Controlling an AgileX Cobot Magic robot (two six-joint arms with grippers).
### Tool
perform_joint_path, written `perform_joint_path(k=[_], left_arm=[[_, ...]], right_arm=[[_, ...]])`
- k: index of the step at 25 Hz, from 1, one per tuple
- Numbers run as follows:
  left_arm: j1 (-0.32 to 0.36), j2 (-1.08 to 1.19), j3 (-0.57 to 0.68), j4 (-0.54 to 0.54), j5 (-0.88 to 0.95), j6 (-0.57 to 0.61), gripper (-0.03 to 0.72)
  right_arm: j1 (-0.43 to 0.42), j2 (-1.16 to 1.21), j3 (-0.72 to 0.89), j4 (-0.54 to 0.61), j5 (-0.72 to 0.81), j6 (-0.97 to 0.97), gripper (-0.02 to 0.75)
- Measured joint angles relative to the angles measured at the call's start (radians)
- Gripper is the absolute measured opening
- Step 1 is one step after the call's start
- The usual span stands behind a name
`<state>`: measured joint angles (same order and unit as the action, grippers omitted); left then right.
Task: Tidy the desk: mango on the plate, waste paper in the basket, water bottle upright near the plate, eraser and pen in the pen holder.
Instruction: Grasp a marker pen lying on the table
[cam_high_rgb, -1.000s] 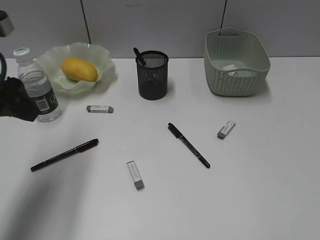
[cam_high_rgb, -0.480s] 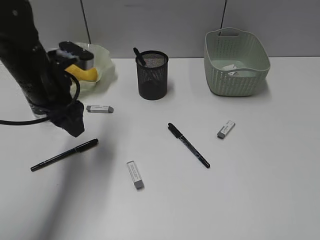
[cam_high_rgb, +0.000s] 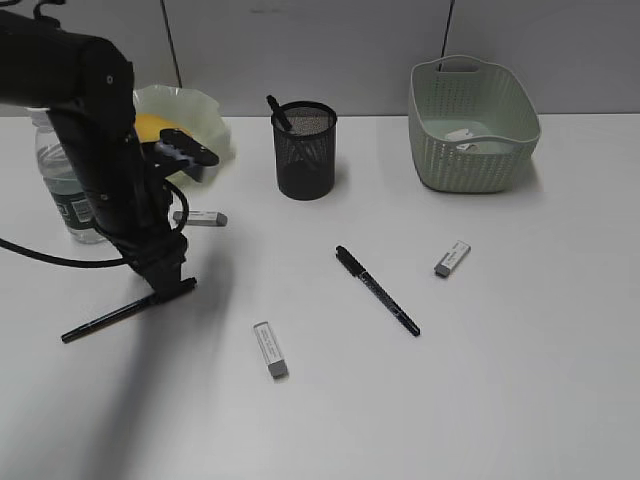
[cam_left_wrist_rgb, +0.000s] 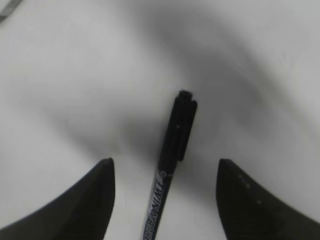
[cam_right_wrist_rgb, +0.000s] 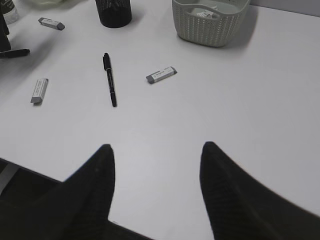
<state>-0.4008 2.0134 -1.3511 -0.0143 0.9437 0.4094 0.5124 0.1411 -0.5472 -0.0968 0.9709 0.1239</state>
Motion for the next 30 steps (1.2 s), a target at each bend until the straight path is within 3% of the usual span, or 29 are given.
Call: perform_joint_path(k=[26, 30], left_arm=[[-0.013, 0.089, -0.017, 0.002, -0.051, 0.029, 0.435], [-0.016, 0.094, -0.019, 0.014, -0.050, 0.029, 0.379]], right_arm=[[0.000, 0.000, 0.003, 0.000, 0.000, 0.003, 0.439], [0.000, 0.000, 0.003, 0.000, 0.000, 0.003, 0.439]])
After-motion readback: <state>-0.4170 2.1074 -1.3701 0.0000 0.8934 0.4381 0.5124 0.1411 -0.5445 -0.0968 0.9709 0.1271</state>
